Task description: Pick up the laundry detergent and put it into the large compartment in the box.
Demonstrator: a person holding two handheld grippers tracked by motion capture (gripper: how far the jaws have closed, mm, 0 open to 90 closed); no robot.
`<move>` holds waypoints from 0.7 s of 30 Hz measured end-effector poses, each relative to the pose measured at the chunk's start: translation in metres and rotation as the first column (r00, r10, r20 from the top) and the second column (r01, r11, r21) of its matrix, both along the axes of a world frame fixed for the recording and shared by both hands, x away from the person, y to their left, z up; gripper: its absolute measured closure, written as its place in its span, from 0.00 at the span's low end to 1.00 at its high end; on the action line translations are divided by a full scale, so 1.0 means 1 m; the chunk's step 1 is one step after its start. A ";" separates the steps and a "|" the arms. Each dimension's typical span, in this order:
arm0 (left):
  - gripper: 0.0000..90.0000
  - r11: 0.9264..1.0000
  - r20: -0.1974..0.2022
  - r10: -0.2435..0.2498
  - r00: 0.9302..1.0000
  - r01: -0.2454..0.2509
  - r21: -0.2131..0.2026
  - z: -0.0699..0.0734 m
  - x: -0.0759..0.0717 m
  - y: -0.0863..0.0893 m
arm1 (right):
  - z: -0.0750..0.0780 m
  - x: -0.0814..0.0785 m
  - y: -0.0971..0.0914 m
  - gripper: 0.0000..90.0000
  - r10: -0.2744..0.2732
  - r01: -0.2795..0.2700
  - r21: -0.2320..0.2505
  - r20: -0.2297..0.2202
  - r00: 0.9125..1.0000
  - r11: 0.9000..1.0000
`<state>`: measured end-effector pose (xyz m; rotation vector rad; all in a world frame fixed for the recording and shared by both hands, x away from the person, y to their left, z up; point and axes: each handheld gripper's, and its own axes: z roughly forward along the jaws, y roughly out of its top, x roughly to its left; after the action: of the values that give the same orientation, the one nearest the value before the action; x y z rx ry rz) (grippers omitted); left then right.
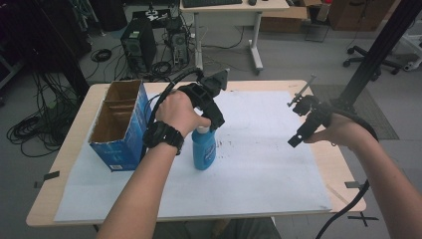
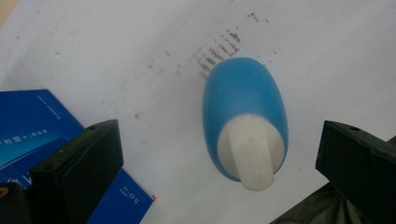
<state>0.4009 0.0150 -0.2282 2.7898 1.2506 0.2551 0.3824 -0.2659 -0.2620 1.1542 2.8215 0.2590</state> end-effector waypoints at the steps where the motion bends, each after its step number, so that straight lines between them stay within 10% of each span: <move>1: 0.01 1.000 0.001 0.001 1.000 -0.001 0.001 0.000 0.000 0.000 | 0.000 0.000 0.000 0.15 -0.001 0.001 -0.001 -0.001 1.000 1.000; 21: 0.01 1.000 -0.025 0.002 1.000 -0.001 0.007 -0.014 0.001 -0.004 | -0.002 -0.001 0.000 0.15 -0.002 0.002 -0.002 -0.007 1.000 1.000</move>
<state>0.4024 0.0111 -0.2425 2.8068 1.2596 0.2258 0.3817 -0.2661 -0.2643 1.1601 2.8250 0.2523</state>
